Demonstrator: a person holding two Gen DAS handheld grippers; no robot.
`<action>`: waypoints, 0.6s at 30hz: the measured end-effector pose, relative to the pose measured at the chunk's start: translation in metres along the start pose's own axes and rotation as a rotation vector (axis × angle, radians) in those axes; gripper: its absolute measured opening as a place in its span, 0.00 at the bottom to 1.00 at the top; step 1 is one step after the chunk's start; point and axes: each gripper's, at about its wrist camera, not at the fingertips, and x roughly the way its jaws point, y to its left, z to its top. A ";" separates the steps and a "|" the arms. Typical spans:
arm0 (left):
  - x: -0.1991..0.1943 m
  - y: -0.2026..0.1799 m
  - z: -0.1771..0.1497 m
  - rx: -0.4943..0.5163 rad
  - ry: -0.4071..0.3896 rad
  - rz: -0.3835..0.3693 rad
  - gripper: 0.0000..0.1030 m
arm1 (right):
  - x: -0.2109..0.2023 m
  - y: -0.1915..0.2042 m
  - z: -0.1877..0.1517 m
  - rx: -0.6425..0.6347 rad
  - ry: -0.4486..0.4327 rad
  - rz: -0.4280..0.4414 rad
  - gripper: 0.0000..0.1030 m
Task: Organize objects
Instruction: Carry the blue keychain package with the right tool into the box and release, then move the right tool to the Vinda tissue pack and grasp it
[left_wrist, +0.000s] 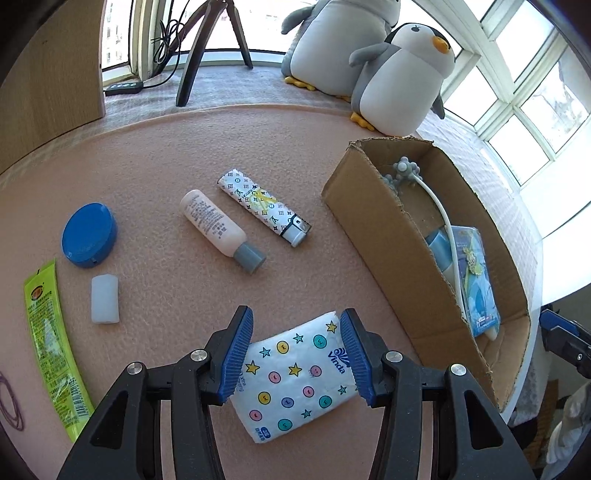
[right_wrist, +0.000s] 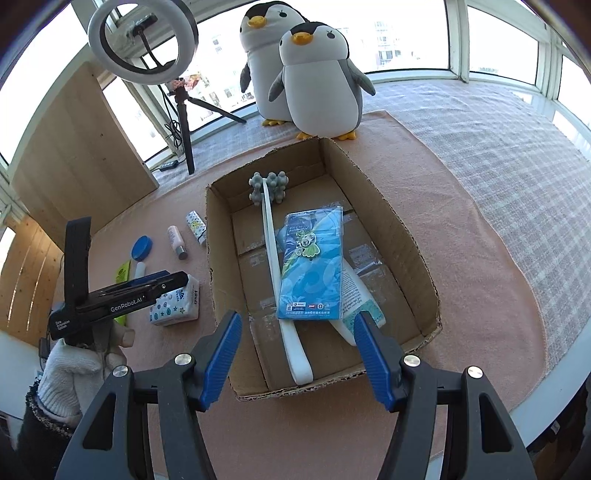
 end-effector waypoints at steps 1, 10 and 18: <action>0.000 0.001 -0.002 0.003 0.004 -0.001 0.51 | 0.000 0.001 0.000 0.002 0.000 0.005 0.58; -0.021 0.022 -0.047 -0.032 -0.015 -0.006 0.52 | 0.001 0.029 -0.004 -0.020 0.015 0.092 0.58; -0.058 0.057 -0.081 -0.117 -0.060 0.011 0.52 | 0.012 0.088 -0.025 -0.111 0.072 0.200 0.58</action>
